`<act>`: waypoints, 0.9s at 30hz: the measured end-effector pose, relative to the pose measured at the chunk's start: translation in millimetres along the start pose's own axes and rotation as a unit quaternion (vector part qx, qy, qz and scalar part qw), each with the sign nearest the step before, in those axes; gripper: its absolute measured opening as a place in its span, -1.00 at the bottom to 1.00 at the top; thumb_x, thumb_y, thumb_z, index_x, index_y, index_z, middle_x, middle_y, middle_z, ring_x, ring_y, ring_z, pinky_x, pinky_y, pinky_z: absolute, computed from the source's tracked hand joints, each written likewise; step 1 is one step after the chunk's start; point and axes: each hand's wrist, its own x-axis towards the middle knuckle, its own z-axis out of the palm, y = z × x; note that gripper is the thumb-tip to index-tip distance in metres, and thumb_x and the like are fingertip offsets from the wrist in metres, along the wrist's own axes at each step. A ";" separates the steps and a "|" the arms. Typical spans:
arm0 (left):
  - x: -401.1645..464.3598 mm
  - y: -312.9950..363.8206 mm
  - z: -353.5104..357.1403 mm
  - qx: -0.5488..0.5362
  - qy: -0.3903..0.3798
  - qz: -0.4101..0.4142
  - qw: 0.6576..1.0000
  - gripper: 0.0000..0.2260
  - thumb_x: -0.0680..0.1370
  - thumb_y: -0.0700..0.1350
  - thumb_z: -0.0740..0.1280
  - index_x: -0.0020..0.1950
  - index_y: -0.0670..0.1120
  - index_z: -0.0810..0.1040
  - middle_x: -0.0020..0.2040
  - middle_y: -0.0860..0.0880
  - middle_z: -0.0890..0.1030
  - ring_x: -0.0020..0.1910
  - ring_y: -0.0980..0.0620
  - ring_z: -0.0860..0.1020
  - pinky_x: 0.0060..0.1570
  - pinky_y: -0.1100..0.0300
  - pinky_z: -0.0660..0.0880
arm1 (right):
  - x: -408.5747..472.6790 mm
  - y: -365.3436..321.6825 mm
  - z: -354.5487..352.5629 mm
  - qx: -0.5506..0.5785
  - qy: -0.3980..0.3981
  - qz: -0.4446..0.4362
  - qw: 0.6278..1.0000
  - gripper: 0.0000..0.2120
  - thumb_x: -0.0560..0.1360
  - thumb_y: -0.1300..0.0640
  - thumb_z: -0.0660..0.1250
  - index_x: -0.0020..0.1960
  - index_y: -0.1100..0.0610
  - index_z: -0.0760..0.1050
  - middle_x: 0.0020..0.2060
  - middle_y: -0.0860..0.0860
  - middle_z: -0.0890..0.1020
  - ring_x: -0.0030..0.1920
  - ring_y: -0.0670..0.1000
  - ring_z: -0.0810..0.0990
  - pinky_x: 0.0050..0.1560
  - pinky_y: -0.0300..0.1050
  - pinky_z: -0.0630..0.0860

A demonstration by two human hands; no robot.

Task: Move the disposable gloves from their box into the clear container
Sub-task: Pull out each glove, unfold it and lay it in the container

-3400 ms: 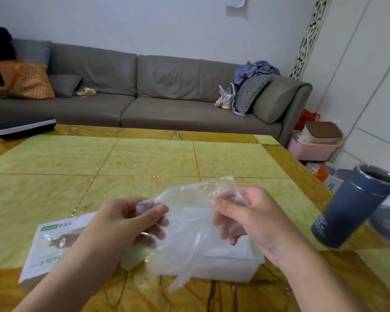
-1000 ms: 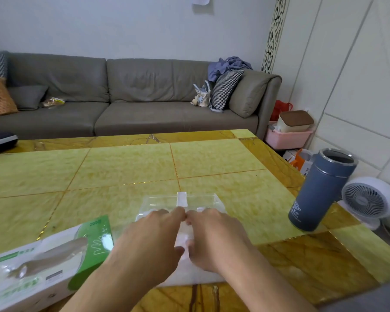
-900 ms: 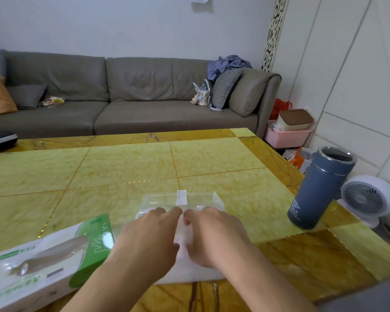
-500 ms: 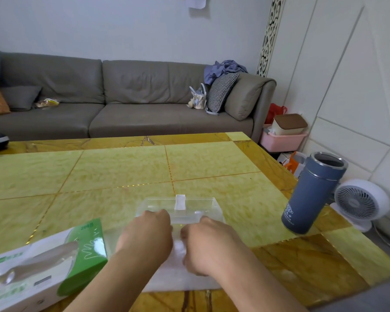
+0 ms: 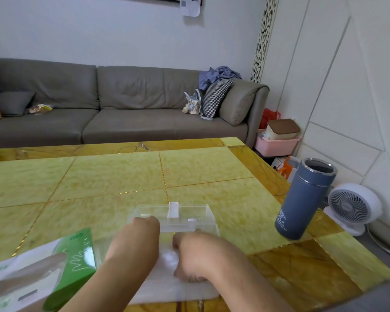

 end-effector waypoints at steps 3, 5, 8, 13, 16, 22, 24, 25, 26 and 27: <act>-10.4 -10.7 -5.9 -0.039 0.040 0.031 0.998 -0.98 0.64 -0.13 0.26 0.02 -0.03 0.45 -0.17 0.05 0.45 -0.26 -0.01 0.52 -0.31 0.13 0.49 | -2.9 -1.3 1.7 -0.002 0.026 -0.004 1.000 -0.62 0.55 0.17 0.33 0.36 0.06 0.49 0.20 0.11 0.57 0.11 0.17 0.63 -0.09 -0.04 0.51; -21.5 -22.0 -9.1 -0.091 0.104 0.062 0.988 -0.91 0.64 -0.08 0.26 0.13 0.02 0.51 -0.14 0.08 0.55 -0.27 0.00 0.58 -0.27 0.03 0.57 | -5.8 -4.3 -0.3 -0.029 0.039 -0.005 0.999 -0.67 0.58 0.19 0.29 0.35 0.08 0.51 0.19 0.10 0.59 0.08 0.15 0.64 0.00 -0.01 0.61; -45.8 -32.6 -19.1 -0.128 0.205 0.156 0.958 -0.84 0.56 -0.16 0.36 0.04 0.11 0.55 -0.17 0.18 0.55 -0.33 0.07 0.56 -0.44 0.08 0.53 | -15.2 -8.2 -3.1 -0.059 0.085 -0.015 0.994 -0.72 0.61 0.19 0.25 0.30 0.07 0.53 0.14 0.08 0.60 0.08 0.15 0.64 0.10 0.05 0.63; -74.2 -65.9 -9.4 -0.164 0.230 0.127 0.951 -0.84 0.53 -0.12 0.31 0.00 0.15 0.54 -0.13 0.23 0.54 -0.21 0.16 0.55 -0.36 0.10 0.55 | -34.1 -27.7 -6.0 -0.071 0.233 -0.047 0.969 -0.80 0.61 0.17 0.18 0.16 -0.02 0.51 0.06 -0.03 0.58 0.07 0.09 0.62 0.00 0.01 0.56; -76.3 -101.1 -9.6 -0.202 0.234 -0.019 0.951 -0.86 0.53 -0.16 0.28 -0.04 0.10 0.49 -0.13 0.17 0.54 -0.18 0.05 0.54 -0.23 -0.01 0.56 | -36.2 -45.4 1.4 -0.043 0.303 -0.109 0.946 -0.69 0.61 0.21 0.16 0.27 -0.06 0.45 0.18 -0.12 0.51 0.23 0.00 0.52 0.11 -0.07 0.52; -79.0 -158.8 -12.8 -0.088 0.022 -0.112 0.990 -0.72 0.65 -0.09 0.07 0.15 0.11 0.55 -0.06 0.02 0.60 -0.10 -0.02 0.60 -0.12 0.07 0.56 | -26.4 -91.4 37.0 -0.100 0.236 -0.298 0.920 -0.49 0.56 0.21 0.16 0.50 0.06 0.34 0.42 -0.06 0.36 0.50 0.01 0.21 0.56 -0.07 0.19; -81.7 -160.7 -6.5 -0.066 -0.056 -0.063 0.994 -0.77 0.68 -0.10 0.04 0.11 0.14 0.46 0.10 -0.01 0.62 0.10 -0.07 0.60 0.06 0.03 0.56 | -16.9 -105.2 52.9 -0.137 0.211 -0.322 0.913 -0.40 0.49 0.15 0.04 0.53 0.11 0.34 0.48 0.02 0.37 0.58 0.08 0.18 0.65 0.03 0.02; -82.9 -161.2 -2.7 -0.068 -0.072 -0.043 0.994 -0.84 0.67 -0.11 0.05 0.06 0.10 0.39 0.11 -0.01 0.59 0.15 -0.09 0.59 0.09 0.04 0.53 | -11.5 -110.9 60.0 -0.153 0.208 -0.333 0.907 -0.33 0.43 0.09 -0.02 0.52 0.13 0.38 0.47 0.05 0.42 0.59 0.10 0.23 0.66 0.05 -0.04; -82.1 -160.3 -2.1 -0.056 -0.092 -0.028 0.994 -0.89 0.65 -0.13 0.07 0.01 0.09 0.30 0.08 -0.02 0.55 0.17 -0.11 0.57 0.06 0.06 0.50 | -6.3 -113.8 66.6 -0.165 0.205 -0.337 0.904 -0.30 0.40 0.04 -0.02 0.49 0.13 0.44 0.43 0.07 0.48 0.57 0.11 0.31 0.65 0.06 -0.06; -82.7 -159.4 -3.1 -0.044 -0.102 -0.014 0.994 -0.89 0.64 -0.15 0.08 -0.01 0.08 0.24 0.08 -0.06 0.53 0.19 -0.14 0.55 -0.01 0.08 0.43 | -1.0 -117.0 72.7 -0.180 0.205 -0.334 0.902 -0.33 0.38 0.01 0.04 0.44 0.12 0.50 0.38 0.06 0.54 0.52 0.10 0.41 0.62 0.06 -0.05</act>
